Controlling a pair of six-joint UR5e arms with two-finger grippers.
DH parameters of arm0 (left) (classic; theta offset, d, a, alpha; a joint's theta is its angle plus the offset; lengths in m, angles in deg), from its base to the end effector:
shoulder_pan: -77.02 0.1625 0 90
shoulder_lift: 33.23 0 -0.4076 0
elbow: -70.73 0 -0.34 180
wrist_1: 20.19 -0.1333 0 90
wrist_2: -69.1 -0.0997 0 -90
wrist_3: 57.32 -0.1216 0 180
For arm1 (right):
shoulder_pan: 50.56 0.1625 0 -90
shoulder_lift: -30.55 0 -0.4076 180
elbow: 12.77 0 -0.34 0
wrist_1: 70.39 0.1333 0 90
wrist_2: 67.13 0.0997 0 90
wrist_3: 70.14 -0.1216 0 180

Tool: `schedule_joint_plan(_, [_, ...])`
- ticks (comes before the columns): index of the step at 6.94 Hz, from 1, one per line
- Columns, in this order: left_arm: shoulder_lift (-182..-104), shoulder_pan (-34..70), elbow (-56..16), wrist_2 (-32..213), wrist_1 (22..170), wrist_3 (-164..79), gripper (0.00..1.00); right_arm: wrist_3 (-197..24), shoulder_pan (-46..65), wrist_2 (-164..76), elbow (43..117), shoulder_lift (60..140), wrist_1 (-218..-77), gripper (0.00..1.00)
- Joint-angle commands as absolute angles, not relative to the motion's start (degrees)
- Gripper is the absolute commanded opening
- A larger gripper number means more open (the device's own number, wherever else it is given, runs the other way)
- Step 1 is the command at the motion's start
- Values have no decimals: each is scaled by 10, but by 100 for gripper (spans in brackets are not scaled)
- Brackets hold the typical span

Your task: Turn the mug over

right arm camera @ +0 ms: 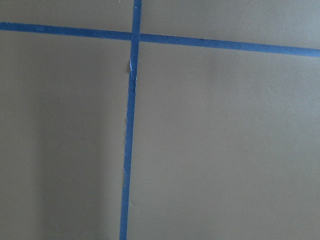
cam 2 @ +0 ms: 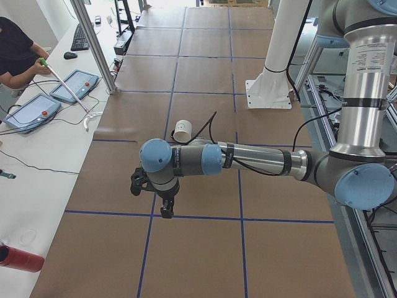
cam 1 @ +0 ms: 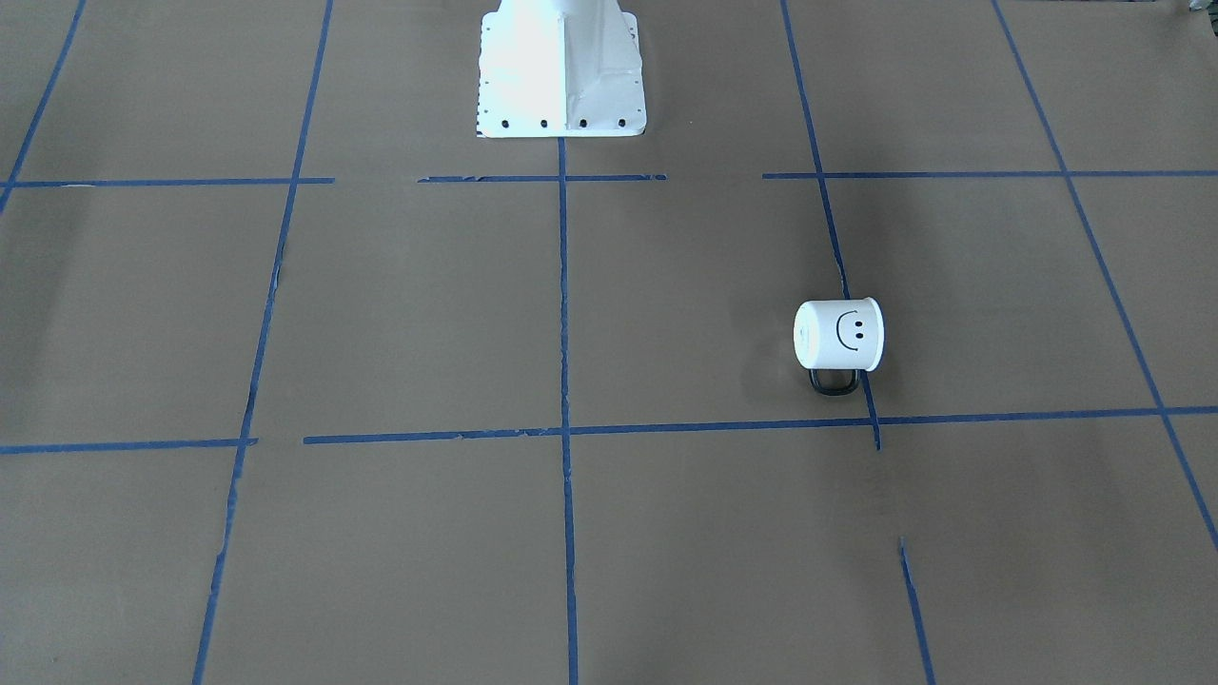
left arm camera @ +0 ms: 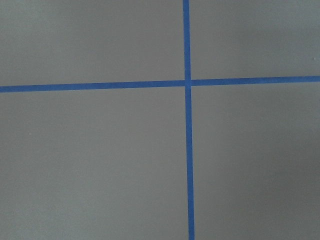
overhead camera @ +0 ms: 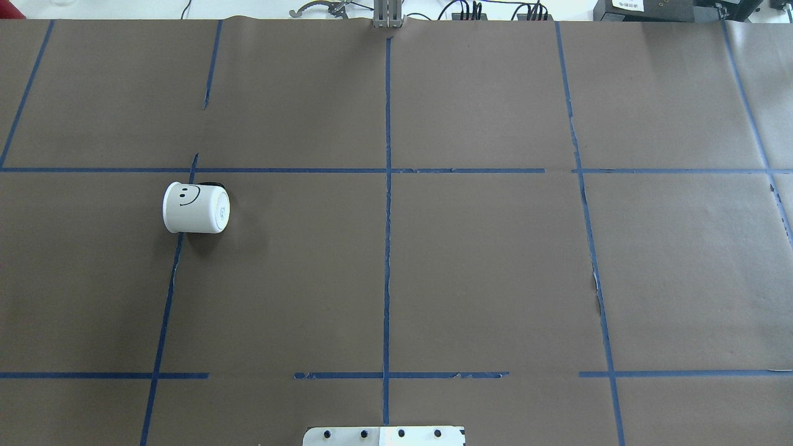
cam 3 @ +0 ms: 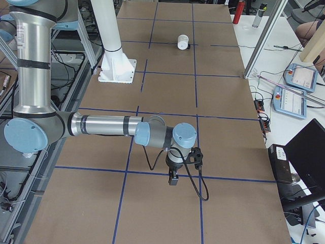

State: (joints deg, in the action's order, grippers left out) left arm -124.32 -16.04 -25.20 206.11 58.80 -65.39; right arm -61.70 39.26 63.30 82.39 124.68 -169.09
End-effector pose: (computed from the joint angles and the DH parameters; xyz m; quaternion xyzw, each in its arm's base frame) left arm -0.0677 -0.4359 0.6181 0.0069 0.3998 0.0262 0.9162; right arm 0.0532 -0.3972 0.6680 -0.0378 -0.3484 -0.0473 0.9354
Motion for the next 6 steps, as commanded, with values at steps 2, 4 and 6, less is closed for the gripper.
schedule_joint_plan(2, [-1240, -160, -257, 2062, 626, -654, 100, -617, 393, 633, 824, 1247, -1691, 100])
schedule_joint_plan(4, [-1241, -159, -257, 2079, 700, -623, 100, -617, 393, 633, 824, 1247, -1691, 100])
schedule_joint_plan(6, [-1240, -116, -258, 2090, 814, -461, 100, -617, 393, 633, 824, 1247, -1691, 100])
